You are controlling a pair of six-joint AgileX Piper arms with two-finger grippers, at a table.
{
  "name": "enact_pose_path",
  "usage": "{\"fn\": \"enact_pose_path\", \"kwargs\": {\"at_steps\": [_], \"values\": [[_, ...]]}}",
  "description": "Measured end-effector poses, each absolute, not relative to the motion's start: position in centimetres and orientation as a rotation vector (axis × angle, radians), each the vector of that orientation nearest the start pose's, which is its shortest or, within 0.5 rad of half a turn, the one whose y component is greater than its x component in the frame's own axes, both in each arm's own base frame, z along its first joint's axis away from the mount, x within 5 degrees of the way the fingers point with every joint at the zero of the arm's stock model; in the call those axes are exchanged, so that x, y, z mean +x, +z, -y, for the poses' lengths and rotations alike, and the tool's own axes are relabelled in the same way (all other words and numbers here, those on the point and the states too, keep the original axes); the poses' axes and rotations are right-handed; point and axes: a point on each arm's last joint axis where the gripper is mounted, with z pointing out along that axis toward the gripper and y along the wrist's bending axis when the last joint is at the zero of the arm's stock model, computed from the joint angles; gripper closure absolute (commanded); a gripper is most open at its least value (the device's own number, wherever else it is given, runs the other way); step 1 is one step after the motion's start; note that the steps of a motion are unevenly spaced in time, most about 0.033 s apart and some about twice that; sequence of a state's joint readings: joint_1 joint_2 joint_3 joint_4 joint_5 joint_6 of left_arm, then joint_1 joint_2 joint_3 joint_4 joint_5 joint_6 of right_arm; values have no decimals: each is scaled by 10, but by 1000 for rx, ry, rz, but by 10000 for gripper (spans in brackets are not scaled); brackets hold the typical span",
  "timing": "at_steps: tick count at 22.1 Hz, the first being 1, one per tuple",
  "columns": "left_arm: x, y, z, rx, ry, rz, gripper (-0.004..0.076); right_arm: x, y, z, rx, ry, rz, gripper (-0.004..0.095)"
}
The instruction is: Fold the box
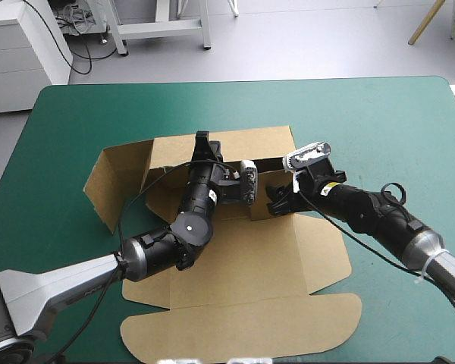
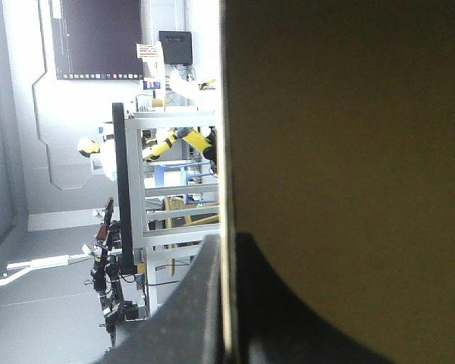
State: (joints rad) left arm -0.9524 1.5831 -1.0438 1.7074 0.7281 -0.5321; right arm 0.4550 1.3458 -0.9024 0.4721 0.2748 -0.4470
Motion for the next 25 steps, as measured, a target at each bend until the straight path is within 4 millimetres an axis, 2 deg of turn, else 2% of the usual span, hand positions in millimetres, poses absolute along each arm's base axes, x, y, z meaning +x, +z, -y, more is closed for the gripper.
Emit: {"fn": "enact_pose_path", "kwargs": {"at_steps": [2, 10, 12, 13, 14, 15, 17, 21, 25], "values": [[248, 293, 242, 1389, 877, -1305, 734, 257, 290, -141, -550, 391, -2090, 911], [250, 293, 238, 1368, 891, -1338, 725, 258, 290, -141, -566, 367, -2072, 907], [250, 292, 239, 1376, 879, -1334, 638, 258, 290, -141, -566, 367, -2072, 908], [249, 292, 241, 1388, 865, -1323, 521, 258, 290, -141, -568, 366, -2072, 908], [248, 292, 243, 1405, 844, -1305, 451, 257, 290, -142, -572, 369, -2071, 908], [248, 292, 244, 1412, 836, -1300, 323, 257, 290, -142, -573, 369, -2071, 907], [247, 291, 246, 1422, 820, -1293, 214, 256, 290, -143, -576, 372, -2070, 907], [233, 293, 256, 1415, 843, -1265, 223, 256, 290, -143, -564, 381, -2076, 908], [210, 298, 268, 1387, 891, -1229, 223, 258, 298, -144, -540, 398, -2095, 908]]}}
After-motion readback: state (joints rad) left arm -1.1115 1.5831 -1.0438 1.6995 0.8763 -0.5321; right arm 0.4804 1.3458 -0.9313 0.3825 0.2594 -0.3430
